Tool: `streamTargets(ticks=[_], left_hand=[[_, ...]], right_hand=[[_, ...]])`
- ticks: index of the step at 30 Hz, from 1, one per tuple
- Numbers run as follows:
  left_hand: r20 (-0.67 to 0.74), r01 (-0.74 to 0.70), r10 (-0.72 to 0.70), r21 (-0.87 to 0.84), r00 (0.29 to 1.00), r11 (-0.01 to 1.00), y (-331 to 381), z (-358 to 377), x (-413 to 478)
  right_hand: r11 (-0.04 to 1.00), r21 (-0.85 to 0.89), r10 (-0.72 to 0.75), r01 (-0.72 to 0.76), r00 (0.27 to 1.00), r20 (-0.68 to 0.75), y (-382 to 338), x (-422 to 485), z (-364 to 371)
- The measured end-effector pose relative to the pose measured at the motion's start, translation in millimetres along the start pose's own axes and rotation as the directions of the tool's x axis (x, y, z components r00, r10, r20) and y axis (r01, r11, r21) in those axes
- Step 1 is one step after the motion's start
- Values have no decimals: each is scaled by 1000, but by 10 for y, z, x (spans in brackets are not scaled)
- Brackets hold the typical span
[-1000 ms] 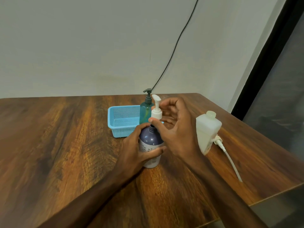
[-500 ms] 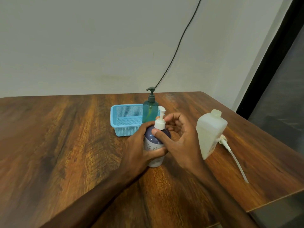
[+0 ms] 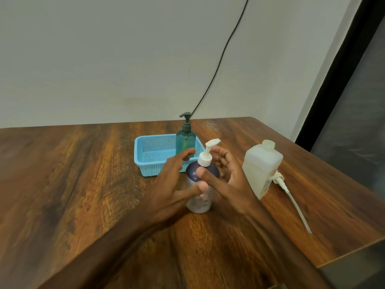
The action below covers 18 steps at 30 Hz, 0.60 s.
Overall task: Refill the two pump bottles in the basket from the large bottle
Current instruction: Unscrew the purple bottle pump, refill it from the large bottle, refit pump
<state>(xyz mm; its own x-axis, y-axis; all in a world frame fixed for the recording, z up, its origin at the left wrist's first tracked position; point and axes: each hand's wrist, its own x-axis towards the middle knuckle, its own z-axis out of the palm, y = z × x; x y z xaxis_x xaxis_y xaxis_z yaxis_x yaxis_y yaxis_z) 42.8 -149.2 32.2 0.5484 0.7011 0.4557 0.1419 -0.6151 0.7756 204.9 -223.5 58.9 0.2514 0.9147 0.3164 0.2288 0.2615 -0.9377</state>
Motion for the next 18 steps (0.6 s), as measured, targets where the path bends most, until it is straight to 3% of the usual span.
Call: streamTargets(ticks=[2, 6, 9, 11, 18], left_hand=[[-84, 37, -42, -55, 996, 998, 64, -121, 4], [-138, -29, 24, -37, 990, 999, 243, -144, 191], [-164, -89, 103, 86, 981, 992, 297, -21, 342], [-186, -103, 114, 66, 976, 992, 322, 30, 398], [-74, -67, 65, -14, 995, 998, 237, -49, 486]], right_hand=[[997, -2, 79, -79, 993, 90, 85, -51, -20], [976, -216, 35, -13, 995, 96, 159, -48, 15], [989, -149, 31, -15, 994, 107, 257, 44, -22], [992, -123, 23, -7, 991, 130, 305, 76, -47], [987, -162, -1, 19, 994, 110, 351, 91, -30]])
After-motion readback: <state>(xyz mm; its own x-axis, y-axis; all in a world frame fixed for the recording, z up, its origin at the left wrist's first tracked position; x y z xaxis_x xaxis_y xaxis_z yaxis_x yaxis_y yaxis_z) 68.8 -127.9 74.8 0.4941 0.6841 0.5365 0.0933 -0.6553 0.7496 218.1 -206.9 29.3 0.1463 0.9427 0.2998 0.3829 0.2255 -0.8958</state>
